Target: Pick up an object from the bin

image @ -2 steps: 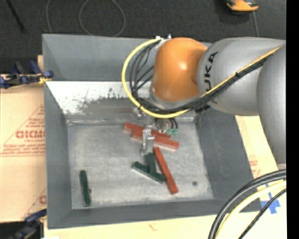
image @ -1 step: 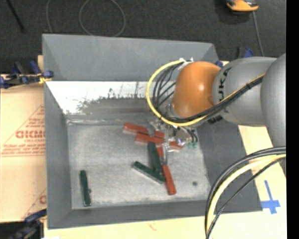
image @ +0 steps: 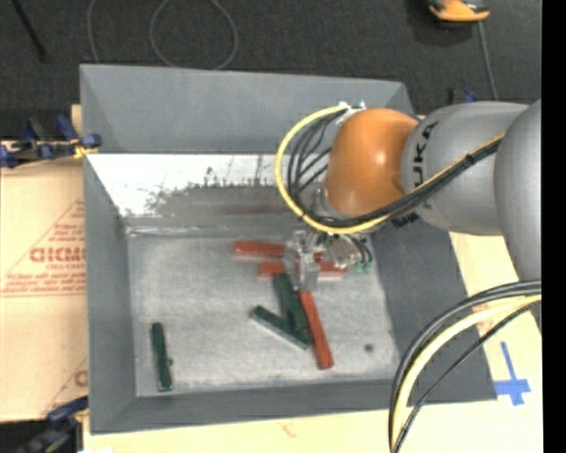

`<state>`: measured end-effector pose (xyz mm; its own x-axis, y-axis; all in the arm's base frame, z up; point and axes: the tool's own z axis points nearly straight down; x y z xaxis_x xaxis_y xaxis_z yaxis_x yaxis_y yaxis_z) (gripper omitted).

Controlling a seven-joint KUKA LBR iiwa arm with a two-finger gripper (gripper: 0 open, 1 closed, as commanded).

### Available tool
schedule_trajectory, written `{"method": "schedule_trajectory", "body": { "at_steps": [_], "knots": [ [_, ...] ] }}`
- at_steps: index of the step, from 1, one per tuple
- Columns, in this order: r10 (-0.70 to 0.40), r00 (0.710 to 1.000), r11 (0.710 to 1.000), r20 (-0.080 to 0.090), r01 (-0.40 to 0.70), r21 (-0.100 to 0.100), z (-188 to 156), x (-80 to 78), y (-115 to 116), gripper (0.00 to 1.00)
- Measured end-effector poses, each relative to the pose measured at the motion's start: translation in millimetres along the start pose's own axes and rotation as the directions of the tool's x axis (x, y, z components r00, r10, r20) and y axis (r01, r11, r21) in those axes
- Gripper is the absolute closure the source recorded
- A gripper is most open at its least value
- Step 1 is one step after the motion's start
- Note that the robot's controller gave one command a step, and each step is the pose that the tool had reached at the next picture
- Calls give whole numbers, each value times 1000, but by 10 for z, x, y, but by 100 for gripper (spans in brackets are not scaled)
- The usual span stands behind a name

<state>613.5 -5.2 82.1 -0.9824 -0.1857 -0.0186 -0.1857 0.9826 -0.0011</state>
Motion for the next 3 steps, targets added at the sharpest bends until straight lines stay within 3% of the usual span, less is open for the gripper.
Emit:
{"method": "schedule_trajectory", "body": {
  "at_steps": [1, 2, 3],
  "knots": [
    [50, 999, 999, -3, -50, 3, 33, -125, 167, 100],
    [51, 999, 999, -12, -51, 0, 101, -82, 186, 0],
    [53, 999, 999, -9, -53, -2, 89, -93, 192, 100]
  ]
}}
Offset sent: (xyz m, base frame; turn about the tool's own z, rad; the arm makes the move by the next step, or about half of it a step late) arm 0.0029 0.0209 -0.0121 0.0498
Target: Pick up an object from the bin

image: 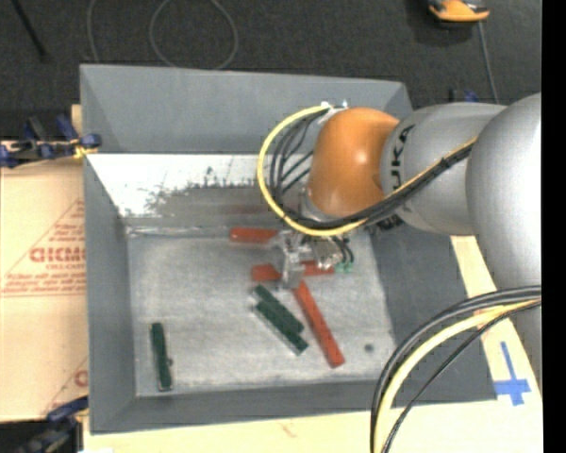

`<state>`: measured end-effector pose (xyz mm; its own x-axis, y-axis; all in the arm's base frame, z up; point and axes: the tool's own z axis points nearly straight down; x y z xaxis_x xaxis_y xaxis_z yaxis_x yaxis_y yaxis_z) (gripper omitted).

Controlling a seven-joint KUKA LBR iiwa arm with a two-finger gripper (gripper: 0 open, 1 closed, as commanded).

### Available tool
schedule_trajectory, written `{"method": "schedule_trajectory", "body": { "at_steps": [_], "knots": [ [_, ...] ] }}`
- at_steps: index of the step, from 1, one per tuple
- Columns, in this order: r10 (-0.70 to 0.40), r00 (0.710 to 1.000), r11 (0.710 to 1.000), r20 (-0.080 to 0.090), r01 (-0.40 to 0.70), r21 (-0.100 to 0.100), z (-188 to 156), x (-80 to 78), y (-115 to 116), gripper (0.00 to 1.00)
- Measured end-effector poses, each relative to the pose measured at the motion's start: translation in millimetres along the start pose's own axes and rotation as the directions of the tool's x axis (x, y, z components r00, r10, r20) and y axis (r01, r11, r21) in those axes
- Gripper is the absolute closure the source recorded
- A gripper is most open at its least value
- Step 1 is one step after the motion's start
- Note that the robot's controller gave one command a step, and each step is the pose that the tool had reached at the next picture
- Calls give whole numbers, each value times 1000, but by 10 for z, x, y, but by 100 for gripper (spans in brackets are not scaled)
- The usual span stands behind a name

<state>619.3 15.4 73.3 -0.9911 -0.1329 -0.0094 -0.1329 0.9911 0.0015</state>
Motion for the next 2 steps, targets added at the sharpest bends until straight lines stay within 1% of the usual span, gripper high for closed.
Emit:
{"method": "schedule_trajectory", "body": {
  "at_steps": [2],
  "knots": [
    [4, 1000, 1000, 0, -4, 0, 1, 0, 0, 100]
  ]
}}
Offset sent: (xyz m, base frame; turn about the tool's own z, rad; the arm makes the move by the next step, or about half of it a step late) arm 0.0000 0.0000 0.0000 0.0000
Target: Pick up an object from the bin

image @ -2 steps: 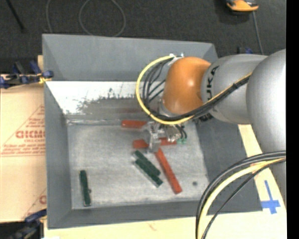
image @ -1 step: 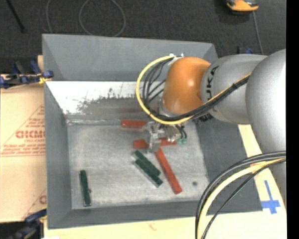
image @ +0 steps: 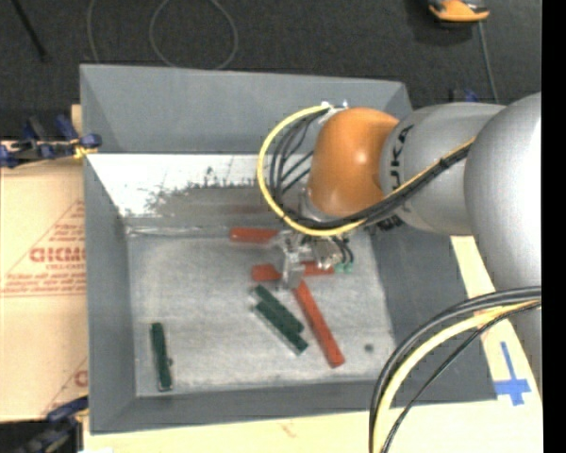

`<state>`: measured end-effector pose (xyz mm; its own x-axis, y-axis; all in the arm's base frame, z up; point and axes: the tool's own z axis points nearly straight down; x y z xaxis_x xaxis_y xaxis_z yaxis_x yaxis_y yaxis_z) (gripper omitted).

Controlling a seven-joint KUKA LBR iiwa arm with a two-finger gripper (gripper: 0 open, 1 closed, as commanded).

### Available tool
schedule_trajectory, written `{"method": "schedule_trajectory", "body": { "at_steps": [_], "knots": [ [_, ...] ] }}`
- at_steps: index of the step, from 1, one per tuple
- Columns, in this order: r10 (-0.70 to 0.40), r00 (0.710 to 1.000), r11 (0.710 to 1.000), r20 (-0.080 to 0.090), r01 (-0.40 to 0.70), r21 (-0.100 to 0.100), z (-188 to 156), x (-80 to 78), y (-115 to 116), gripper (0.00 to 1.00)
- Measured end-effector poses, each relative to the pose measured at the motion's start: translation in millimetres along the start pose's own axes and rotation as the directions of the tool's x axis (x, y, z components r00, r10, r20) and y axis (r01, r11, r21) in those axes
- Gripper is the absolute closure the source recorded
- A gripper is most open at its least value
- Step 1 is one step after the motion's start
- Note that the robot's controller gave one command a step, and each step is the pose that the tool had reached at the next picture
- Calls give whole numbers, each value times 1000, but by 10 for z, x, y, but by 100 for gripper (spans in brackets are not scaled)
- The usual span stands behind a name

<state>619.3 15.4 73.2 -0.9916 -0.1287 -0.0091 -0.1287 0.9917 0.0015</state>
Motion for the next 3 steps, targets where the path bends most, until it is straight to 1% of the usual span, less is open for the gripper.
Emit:
{"method": "schedule_trajectory", "body": {
  "at_steps": [1, 2, 3],
  "knots": [
    [2, 1000, 1000, 0, -2, 0, 0, 0, 0, 100],
    [-290, 957, 957, -3, 290, 1, -516, 227, 234, 100],
    [-260, 966, 966, -6, 260, 0, -1246, 254, 3, 100]
  ]
}}
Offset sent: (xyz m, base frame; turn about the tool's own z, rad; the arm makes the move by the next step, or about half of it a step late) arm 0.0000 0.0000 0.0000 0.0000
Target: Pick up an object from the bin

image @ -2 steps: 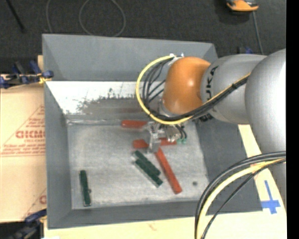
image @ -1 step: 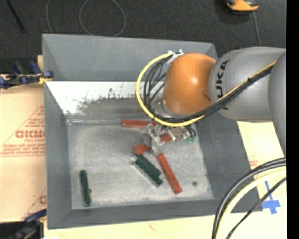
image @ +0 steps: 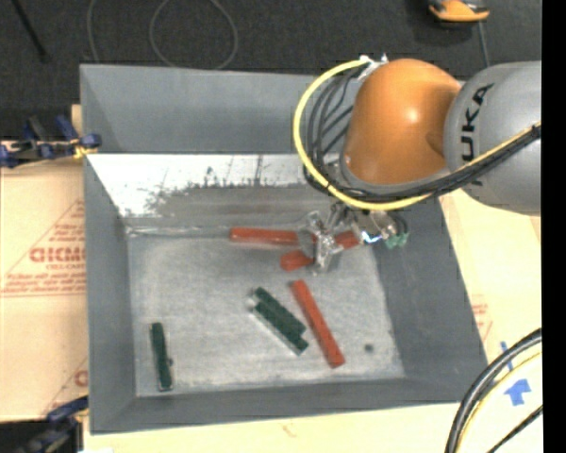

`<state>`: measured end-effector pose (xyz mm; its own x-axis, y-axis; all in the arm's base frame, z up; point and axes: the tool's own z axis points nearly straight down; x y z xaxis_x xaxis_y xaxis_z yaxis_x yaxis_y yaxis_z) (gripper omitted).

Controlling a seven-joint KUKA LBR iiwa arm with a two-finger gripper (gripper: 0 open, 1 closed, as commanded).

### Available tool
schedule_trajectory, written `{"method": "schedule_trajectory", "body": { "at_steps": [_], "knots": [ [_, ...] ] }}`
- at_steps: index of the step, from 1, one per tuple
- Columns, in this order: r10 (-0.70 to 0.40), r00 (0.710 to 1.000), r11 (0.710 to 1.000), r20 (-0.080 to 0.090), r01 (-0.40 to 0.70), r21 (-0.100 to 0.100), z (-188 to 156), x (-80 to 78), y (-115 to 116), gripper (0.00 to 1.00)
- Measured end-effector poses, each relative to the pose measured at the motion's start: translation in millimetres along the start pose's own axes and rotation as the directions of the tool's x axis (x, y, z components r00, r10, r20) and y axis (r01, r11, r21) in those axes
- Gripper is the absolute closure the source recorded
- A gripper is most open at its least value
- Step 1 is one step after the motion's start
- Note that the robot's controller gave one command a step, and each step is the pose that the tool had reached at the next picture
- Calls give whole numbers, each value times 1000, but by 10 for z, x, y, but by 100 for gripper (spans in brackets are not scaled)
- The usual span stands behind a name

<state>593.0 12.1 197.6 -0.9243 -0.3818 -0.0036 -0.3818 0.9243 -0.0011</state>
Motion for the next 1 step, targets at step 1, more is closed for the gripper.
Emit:
{"method": "schedule_trajectory", "body": {
  "at_steps": [1],
  "knots": [
    [-240, 971, 971, 7, 240, 4, -712, -269, 122, 100]
  ]
}}
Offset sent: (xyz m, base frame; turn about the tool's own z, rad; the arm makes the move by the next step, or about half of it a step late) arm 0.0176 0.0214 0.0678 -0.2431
